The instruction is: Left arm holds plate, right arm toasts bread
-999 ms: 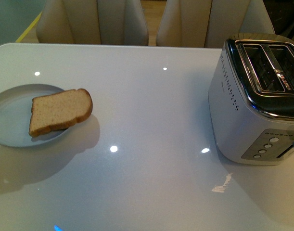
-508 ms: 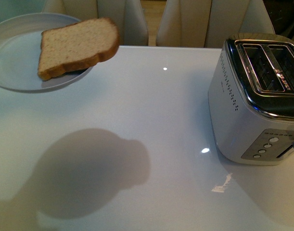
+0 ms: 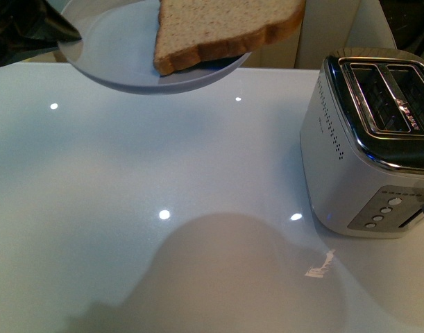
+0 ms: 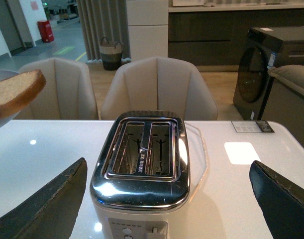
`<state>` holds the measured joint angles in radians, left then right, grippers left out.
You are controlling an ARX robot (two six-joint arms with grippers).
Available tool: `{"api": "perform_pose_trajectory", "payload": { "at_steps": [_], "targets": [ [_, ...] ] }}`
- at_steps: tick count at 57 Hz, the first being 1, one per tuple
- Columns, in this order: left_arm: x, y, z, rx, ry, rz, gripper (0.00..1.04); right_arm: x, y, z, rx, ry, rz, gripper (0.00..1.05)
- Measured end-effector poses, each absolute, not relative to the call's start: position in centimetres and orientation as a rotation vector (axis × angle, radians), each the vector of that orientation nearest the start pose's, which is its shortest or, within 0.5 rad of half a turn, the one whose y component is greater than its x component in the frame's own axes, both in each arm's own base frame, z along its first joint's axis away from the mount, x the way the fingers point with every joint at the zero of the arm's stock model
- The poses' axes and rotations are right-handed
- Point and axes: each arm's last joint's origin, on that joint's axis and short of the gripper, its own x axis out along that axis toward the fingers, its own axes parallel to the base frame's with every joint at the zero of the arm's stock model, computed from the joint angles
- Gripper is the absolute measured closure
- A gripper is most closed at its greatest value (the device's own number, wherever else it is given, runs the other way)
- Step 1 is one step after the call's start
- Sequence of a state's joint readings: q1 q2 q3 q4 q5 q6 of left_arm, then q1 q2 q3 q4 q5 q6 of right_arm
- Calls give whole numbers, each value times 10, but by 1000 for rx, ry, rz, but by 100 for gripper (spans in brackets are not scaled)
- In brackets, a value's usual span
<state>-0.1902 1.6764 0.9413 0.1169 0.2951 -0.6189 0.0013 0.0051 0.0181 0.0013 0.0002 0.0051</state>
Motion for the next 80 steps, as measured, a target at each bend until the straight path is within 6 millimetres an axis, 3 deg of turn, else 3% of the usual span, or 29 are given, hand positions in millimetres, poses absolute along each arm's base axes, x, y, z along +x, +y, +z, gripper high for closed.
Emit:
{"api": "perform_pose_trajectory", "payload": {
  "at_steps": [17,49,53,59,72,80],
  "targets": [
    [336,-103,199,-656,753,-333,102,97,0,169,5,-14,1,9],
    [335,-106,202,-665,747,-345,102,97,0,169,5,-11,7,9],
    [335,-105,202,-665,747,-343,102,99,1,168,114,195,141,9],
    [335,-106,202,-665,747,-347,102,113,4,173,284,367,237,9],
    [335,-105,202,-665,743,-343,102,156,11,205,370,323,293,9],
    [335,-106,202,-665,745,-346,102,193,22,219,405,312,339,9]
  ]
}}
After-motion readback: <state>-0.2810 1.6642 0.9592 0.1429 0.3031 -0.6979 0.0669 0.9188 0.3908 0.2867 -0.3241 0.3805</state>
